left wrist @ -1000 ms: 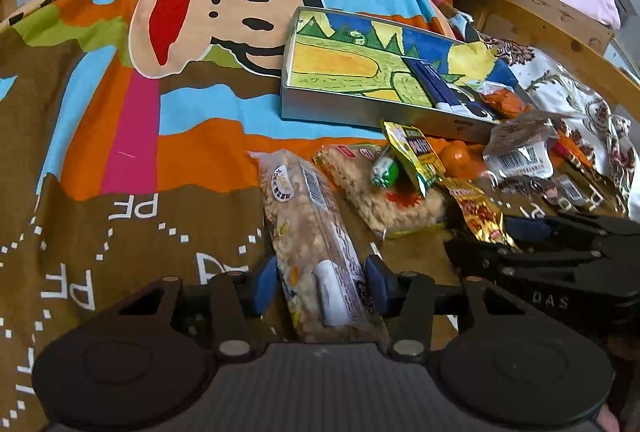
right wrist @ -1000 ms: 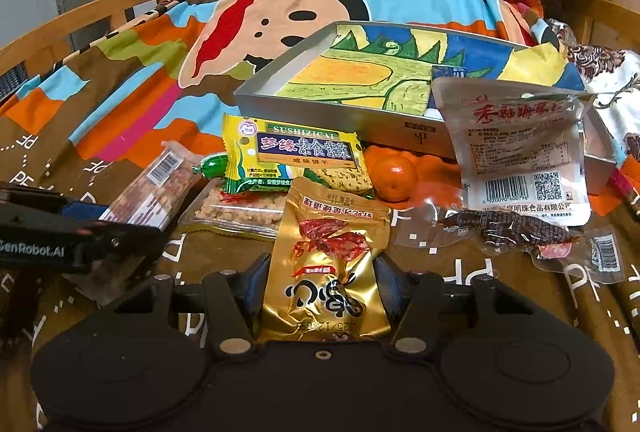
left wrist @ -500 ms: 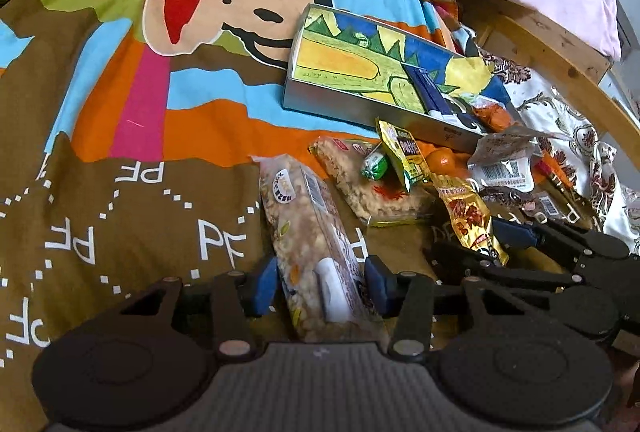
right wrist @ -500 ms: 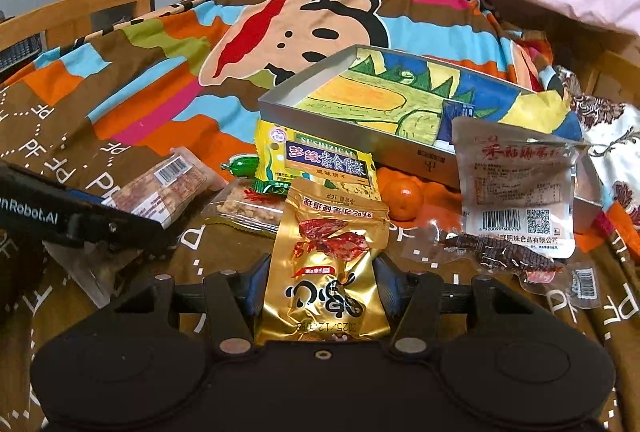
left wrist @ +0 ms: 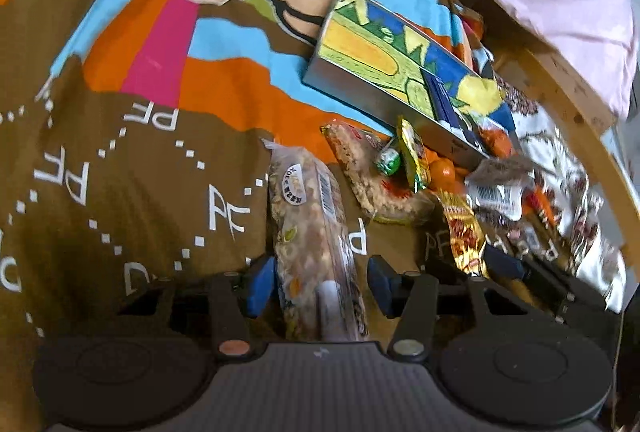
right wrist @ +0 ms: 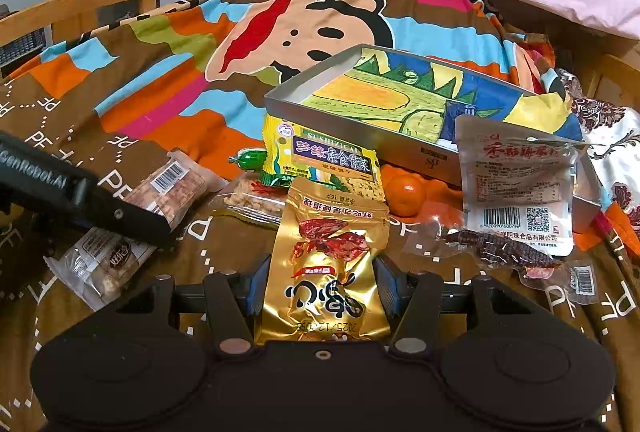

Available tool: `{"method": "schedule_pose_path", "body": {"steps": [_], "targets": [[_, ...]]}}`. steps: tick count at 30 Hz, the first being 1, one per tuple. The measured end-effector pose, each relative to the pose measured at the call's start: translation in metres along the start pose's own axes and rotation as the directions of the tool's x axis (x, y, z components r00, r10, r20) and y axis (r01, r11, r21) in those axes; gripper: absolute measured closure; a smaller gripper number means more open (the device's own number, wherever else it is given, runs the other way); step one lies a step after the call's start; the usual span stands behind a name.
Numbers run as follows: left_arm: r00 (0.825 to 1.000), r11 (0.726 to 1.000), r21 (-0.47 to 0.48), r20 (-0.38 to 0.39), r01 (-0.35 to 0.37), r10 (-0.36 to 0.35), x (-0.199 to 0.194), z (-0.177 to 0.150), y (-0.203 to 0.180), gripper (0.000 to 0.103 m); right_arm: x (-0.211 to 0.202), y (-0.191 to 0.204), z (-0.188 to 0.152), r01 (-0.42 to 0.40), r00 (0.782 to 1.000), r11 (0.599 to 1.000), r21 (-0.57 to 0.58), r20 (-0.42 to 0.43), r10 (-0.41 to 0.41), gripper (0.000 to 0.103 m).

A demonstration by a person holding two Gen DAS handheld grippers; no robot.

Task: Organize snacks
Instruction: 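Lift the granola bar with left tool while right tool lifts the gold pouch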

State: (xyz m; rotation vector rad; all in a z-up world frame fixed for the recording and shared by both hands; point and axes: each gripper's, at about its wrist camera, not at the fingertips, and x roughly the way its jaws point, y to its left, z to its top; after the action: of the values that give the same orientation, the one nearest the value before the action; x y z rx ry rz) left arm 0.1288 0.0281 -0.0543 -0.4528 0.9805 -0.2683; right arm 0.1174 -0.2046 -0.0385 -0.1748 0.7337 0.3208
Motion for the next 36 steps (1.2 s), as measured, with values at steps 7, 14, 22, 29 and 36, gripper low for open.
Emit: {"method": "schedule_pose_path", "body": {"steps": [7, 14, 22, 29, 36], "targets": [[1.0, 1.0, 0.027, 0.02, -0.015, 0.015, -0.002, -0.002, -0.004, 0.058, -0.003, 0.001, -0.001, 0.006, 1.0, 1.0, -0.005, 0.015, -0.006, 0.047], [0.996, 0.999, 0.04, 0.082, 0.027, -0.031, -0.012, -0.001, -0.011, 0.058, -0.016, 0.011, 0.001, 0.062, 0.991, 0.994, -0.089, 0.12, -0.051, 0.047], [0.97, 0.996, 0.027, 0.224, 0.091, -0.094, -0.031, 0.002, -0.014, 0.058, -0.032, 0.016, 0.008, 0.115, 0.966, 0.983, -0.144, 0.247, -0.076, 0.047], [0.946, 0.992, 0.104, 0.307, 0.076, -0.105, -0.042, 0.014, -0.038, 0.058, -0.047, 0.008, 0.022, 0.141, 0.934, 0.977, -0.161, 0.349, -0.077, 0.047], [0.903, 0.986, 0.137, 0.403, 0.1, -0.147, -0.037, 0.051, -0.078, 0.058, -0.052, -0.03, 0.04, 0.159, 0.905, 0.983, -0.091, 0.41, -0.108, 0.047]]}}
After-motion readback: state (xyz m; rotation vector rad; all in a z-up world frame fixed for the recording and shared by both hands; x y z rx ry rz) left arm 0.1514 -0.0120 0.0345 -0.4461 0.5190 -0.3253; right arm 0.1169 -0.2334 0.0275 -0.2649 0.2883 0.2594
